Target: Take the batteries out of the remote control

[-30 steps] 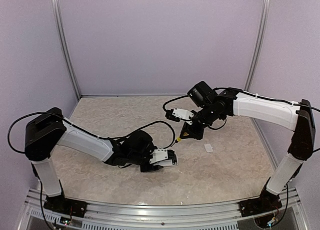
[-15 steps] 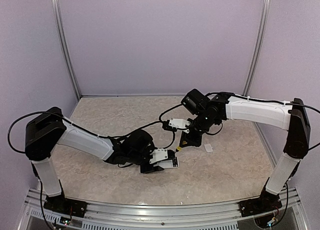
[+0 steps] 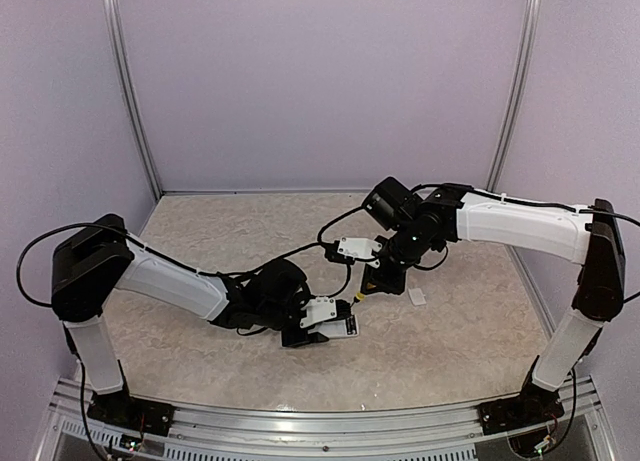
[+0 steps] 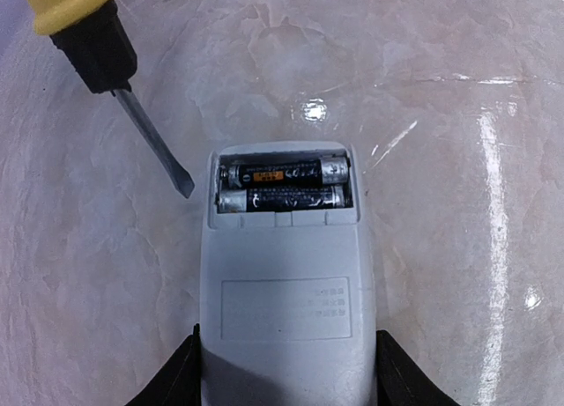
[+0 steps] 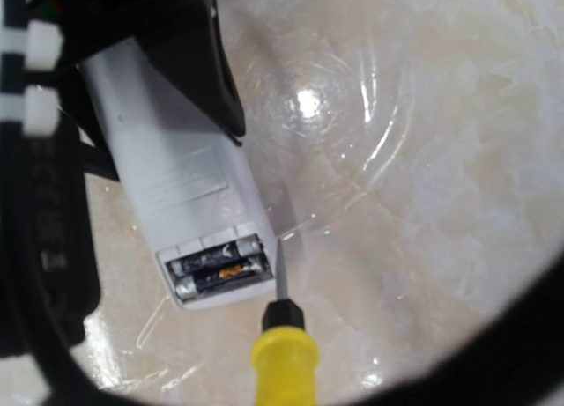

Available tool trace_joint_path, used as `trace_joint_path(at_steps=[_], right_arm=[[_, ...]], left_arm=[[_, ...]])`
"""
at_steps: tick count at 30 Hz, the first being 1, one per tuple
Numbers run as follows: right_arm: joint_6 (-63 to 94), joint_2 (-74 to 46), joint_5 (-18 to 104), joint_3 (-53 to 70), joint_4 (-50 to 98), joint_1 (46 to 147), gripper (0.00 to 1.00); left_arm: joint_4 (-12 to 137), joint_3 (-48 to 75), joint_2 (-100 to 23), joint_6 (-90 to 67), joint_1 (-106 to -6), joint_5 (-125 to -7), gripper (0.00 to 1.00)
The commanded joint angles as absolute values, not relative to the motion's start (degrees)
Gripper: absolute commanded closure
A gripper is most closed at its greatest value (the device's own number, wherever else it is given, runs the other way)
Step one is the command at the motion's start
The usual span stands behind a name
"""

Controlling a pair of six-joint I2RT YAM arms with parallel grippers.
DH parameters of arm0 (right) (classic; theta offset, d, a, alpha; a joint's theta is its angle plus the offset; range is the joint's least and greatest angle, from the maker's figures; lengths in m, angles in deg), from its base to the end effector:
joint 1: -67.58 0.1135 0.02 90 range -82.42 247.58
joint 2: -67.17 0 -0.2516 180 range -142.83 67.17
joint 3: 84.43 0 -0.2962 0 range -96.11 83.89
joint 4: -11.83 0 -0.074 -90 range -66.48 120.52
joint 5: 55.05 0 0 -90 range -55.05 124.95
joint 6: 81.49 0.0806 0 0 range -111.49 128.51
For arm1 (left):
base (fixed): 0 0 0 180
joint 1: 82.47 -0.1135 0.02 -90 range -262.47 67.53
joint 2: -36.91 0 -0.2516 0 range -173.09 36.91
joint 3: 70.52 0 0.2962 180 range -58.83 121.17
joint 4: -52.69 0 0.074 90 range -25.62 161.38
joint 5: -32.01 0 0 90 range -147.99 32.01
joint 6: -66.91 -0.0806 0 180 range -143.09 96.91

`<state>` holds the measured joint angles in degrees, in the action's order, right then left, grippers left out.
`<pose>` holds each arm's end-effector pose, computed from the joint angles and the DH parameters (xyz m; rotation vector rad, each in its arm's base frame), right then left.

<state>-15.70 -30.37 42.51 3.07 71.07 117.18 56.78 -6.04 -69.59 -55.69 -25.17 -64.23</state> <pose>0.2608 0.3228 0.1983 -1.6635 2.1469 0.3113 0.2186 -0.3568 0.0454 1.7291 1.6577 -0.3339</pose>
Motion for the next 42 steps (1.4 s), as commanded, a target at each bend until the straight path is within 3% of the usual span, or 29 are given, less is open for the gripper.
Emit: trace_joint_path(at_steps=[1, 42], right_arm=[[-16.1, -28.8, 41.4, 3.2, 72.8, 118.0, 1.00], [-16.2, -26.8, 41.2, 7.3, 69.7, 118.2, 1.00]], left_arm=[[60.8, -5.6, -71.8, -55.6, -25.3, -64.4, 0.91], [61.0, -5.3, -72.0, -55.6, -25.1, -63.6, 0.91]])
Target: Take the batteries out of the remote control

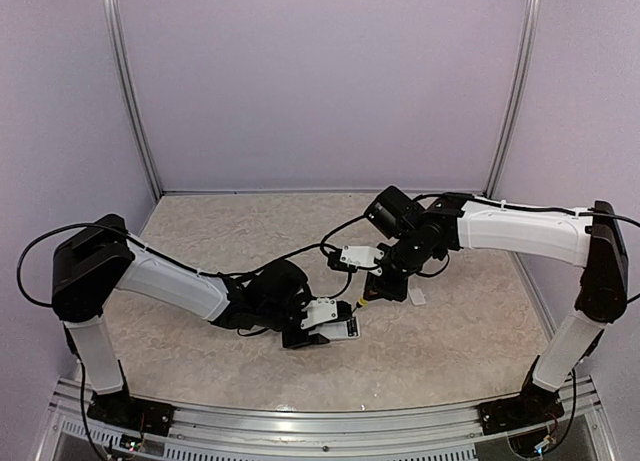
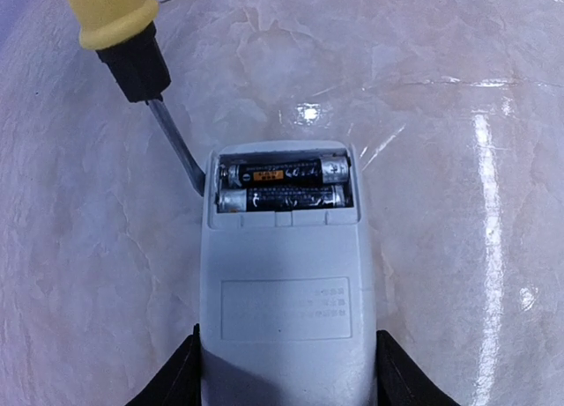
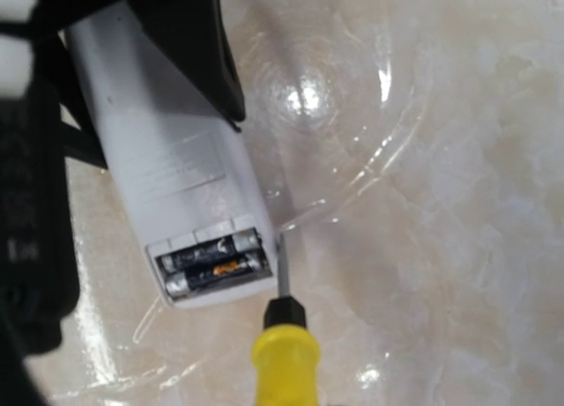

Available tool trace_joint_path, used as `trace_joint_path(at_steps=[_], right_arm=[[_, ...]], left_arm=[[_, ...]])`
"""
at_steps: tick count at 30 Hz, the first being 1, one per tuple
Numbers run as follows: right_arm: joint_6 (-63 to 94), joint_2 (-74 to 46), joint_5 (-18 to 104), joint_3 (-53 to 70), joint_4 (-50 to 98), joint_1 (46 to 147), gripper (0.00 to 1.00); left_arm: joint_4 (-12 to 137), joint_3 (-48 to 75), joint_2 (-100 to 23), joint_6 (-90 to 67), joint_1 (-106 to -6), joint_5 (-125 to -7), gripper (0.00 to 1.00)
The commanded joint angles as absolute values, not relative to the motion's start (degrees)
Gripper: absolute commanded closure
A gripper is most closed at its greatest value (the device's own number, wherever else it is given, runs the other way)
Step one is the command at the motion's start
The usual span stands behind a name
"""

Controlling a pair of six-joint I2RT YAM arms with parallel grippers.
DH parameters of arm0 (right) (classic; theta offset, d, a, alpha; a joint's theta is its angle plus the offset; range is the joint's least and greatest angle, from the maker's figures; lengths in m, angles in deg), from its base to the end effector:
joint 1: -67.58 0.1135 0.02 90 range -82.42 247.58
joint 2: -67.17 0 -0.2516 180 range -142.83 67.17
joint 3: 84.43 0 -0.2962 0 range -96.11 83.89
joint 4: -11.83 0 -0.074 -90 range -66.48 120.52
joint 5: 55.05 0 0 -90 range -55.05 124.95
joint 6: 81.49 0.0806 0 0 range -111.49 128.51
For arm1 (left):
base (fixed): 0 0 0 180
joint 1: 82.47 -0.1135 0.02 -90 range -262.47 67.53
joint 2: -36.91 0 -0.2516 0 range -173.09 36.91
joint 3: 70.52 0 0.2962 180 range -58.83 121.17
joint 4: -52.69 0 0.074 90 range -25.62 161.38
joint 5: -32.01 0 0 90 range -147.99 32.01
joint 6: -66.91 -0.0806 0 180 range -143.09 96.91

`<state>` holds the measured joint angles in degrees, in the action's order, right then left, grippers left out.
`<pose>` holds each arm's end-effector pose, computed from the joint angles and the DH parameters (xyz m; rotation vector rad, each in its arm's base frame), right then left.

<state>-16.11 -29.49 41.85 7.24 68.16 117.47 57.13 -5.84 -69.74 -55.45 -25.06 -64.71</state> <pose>0.2556 0.3184 0.1813 -1.6767 2.1436 0.2939 0.2175 -0.3577 0.0449 1.7343 1.6614 -0.3458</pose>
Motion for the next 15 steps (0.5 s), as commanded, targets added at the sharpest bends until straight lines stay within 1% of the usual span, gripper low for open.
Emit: trace_joint_path(at_steps=[1, 5, 10, 15], right_arm=[[-16.2, -26.5, 40.9, 7.2, 69.7, 118.3, 1.00], [-17.4, -25.9, 40.2, 7.2, 70.9, 118.9, 1.00], [-24.4, -21.9, 42.3, 11.6, 68.9, 119.8, 1.00], [-29.2, -19.2, 43.2, 13.2, 66.2, 119.8, 1.00]], left_arm=[[61.1, -5.3, -72.1, -55.6, -25.1, -63.7, 0.91], [61.5, -5.1, -72.4, -55.9, -25.0, -64.7, 0.92], [62.2, -4.9, -72.8, -54.6, -25.9, -70.5, 0.91], [62.3, -5.0, -72.7, -54.9, -25.9, -68.5, 0.91]])
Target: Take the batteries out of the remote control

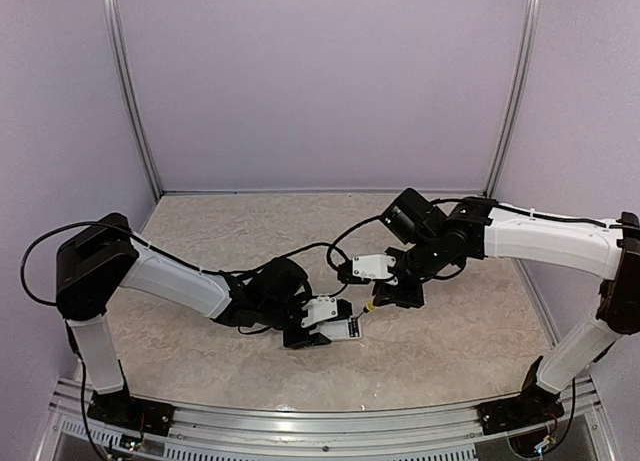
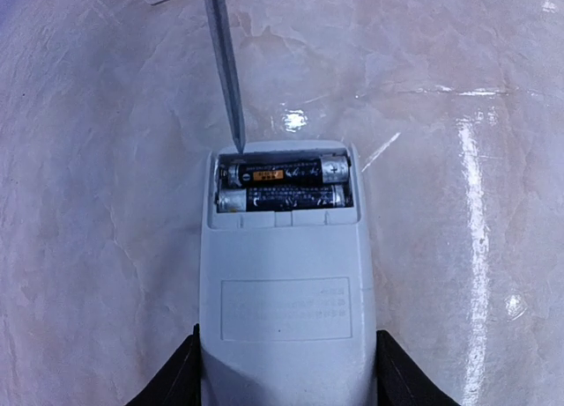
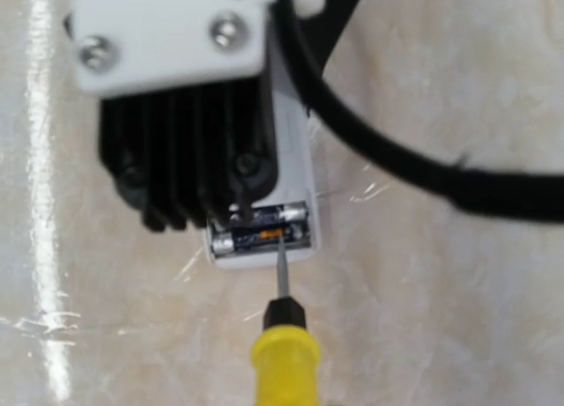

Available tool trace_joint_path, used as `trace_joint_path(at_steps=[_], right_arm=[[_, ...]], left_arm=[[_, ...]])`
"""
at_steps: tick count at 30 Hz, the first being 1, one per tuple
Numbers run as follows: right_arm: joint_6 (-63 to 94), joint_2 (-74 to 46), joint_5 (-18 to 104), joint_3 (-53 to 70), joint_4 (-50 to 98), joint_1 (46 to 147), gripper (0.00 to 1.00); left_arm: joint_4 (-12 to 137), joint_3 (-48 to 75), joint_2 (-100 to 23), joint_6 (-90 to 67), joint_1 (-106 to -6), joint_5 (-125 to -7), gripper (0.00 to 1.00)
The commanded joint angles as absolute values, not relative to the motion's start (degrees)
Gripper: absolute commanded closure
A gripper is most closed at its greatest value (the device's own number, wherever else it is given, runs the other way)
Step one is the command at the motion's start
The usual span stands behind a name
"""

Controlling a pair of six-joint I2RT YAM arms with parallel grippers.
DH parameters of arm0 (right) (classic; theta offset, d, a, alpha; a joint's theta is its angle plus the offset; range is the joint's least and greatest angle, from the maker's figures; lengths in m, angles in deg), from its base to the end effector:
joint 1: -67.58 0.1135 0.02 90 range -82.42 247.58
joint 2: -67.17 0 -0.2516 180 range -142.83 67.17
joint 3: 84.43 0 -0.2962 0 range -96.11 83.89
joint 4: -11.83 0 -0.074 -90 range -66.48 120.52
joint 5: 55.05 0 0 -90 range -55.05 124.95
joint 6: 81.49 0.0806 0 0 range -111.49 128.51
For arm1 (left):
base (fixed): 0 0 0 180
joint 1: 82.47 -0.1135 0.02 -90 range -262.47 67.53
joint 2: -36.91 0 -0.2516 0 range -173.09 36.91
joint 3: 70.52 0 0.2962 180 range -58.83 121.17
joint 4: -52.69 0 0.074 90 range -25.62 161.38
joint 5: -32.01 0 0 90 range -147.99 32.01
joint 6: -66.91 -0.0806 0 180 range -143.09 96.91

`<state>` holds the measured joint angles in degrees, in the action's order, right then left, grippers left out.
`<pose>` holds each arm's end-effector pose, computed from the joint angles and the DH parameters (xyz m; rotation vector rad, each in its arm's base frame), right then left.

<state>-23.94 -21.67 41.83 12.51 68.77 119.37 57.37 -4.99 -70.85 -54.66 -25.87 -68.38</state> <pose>0.2276 0.3047 0.1983 -1.8262 1.9614 0.2680 0.2195 -0.3593 0.0421 1.7406 1.6726 -0.4205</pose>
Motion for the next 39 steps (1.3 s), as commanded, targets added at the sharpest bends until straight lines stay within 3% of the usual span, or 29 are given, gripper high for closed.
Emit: trace_joint_path(at_steps=[1, 39], right_arm=[[-29.4, -19.6, 43.2, 12.9, 66.2, 119.8, 1.00], [-32.8, -24.7, 40.7, 13.1, 63.6, 117.9, 1.00]], left_arm=[[62.1, -5.2, -72.5, -55.0, -25.9, -67.9, 0.91], [60.6, -6.4, -70.6, -56.0, -24.7, -62.4, 0.92]])
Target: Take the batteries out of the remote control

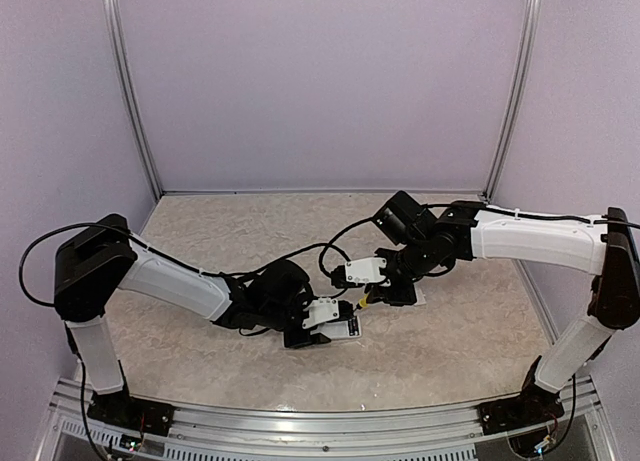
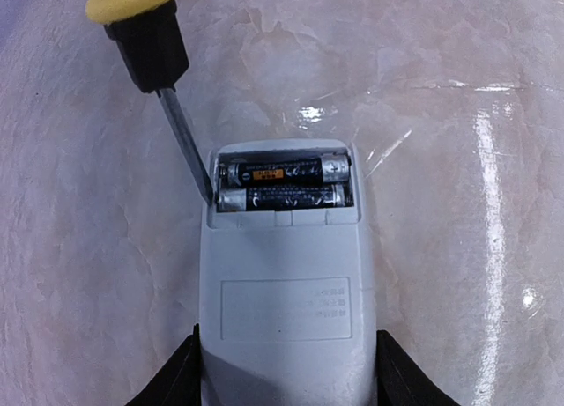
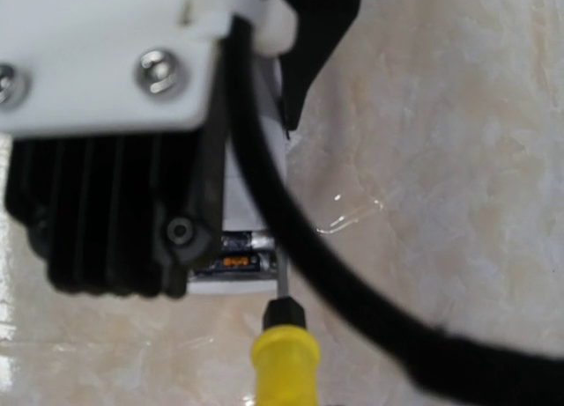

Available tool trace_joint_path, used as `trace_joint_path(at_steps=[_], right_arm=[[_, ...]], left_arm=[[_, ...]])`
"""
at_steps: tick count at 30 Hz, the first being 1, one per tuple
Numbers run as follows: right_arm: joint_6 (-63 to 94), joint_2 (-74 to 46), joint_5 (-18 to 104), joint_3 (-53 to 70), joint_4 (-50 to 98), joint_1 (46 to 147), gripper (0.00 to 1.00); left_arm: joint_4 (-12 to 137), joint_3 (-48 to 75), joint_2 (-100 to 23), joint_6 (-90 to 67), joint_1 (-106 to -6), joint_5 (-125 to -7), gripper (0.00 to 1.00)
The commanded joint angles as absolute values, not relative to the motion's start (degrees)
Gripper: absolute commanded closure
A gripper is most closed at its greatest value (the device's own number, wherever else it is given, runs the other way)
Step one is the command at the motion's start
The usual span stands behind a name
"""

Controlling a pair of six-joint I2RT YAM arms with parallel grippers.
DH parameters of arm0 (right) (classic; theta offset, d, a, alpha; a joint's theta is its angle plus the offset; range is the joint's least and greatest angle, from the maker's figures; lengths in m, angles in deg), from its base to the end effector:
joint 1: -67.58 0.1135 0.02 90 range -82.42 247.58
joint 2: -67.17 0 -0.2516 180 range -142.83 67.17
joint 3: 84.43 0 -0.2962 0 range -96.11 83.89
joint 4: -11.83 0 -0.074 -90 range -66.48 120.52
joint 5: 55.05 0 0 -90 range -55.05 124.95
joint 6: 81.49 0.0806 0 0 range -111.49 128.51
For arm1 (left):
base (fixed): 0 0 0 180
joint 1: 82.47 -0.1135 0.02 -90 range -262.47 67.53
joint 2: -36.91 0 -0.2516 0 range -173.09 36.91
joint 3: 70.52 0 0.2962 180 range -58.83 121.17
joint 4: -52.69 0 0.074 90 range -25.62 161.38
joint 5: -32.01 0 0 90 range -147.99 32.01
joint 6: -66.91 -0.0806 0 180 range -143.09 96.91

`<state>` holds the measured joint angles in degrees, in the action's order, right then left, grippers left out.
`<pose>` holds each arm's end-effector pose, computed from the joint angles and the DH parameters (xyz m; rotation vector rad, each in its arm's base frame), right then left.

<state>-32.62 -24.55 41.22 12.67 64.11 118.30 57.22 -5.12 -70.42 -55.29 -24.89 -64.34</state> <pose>0.2431 0.3111 0.1846 -1.9233 1.8103 0.2010 0.2184 -0.3606 0.0440 1.7328 1.6641 -0.3407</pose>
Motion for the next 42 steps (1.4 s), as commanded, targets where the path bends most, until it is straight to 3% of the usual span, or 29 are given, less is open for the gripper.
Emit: trace_joint_path(at_steps=[1, 13, 42], right_arm=[[-32.8, -24.9, 40.9, 13.2, 63.6, 117.9, 1.00], [-32.8, -23.9, 47.2, 14.2, 66.1, 118.2, 1.00], [-32.2, -23.7, 39.1, 14.0, 61.2, 117.2, 1.00]], left_arm=[[60.6, -6.4, -70.5, -56.0, -24.7, -62.5, 0.92], [60.3, -6.4, -70.6, -56.1, -24.7, -61.4, 0.92], [60.2, -6.5, -70.5, -56.5, -24.3, -60.5, 0.92]])
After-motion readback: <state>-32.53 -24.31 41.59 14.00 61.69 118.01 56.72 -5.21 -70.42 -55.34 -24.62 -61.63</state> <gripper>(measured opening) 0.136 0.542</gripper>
